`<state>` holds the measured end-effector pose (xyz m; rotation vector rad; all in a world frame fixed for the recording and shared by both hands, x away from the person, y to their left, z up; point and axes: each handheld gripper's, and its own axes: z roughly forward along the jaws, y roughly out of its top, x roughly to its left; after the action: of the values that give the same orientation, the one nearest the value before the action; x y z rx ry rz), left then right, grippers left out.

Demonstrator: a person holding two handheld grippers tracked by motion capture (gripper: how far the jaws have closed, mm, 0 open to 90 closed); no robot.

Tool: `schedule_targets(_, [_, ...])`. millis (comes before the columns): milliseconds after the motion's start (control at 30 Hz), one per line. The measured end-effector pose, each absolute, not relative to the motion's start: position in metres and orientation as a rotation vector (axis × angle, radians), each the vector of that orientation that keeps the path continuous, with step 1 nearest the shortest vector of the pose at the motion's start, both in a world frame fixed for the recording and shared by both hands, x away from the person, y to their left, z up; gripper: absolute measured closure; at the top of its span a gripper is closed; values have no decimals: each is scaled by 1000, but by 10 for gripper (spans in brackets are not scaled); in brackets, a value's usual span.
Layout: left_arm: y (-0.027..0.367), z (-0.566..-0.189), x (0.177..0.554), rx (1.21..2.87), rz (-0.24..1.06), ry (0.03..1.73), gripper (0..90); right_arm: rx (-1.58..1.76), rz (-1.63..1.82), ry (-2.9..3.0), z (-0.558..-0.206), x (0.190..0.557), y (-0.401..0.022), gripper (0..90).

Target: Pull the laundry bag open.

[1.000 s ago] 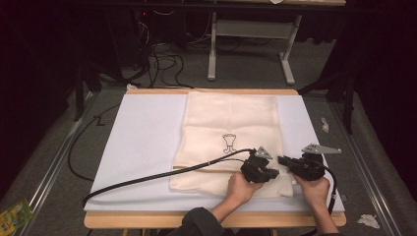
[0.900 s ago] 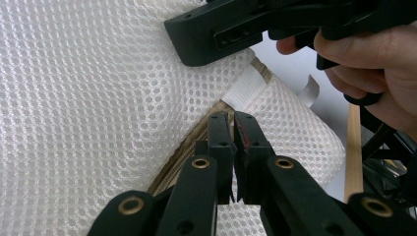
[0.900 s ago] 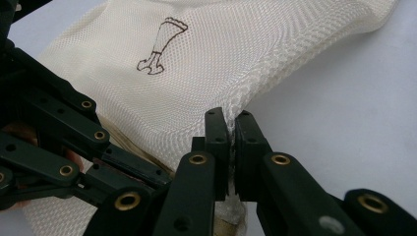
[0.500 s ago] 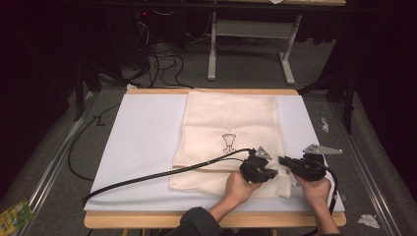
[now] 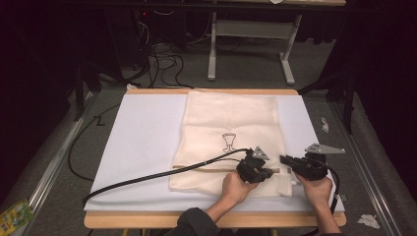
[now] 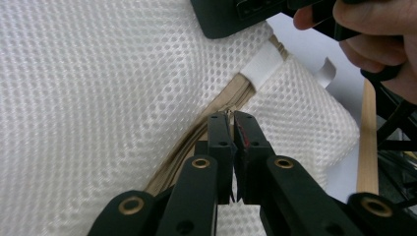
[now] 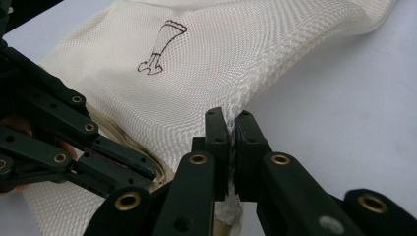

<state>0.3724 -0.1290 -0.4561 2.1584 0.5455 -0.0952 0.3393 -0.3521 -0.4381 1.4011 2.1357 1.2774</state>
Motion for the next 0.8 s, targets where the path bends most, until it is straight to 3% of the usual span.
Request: schedule_targets(800, [-109, -450, 373, 2159, -42, 539, 868, 1419, 1264, 2138, -443, 342, -354, 875])
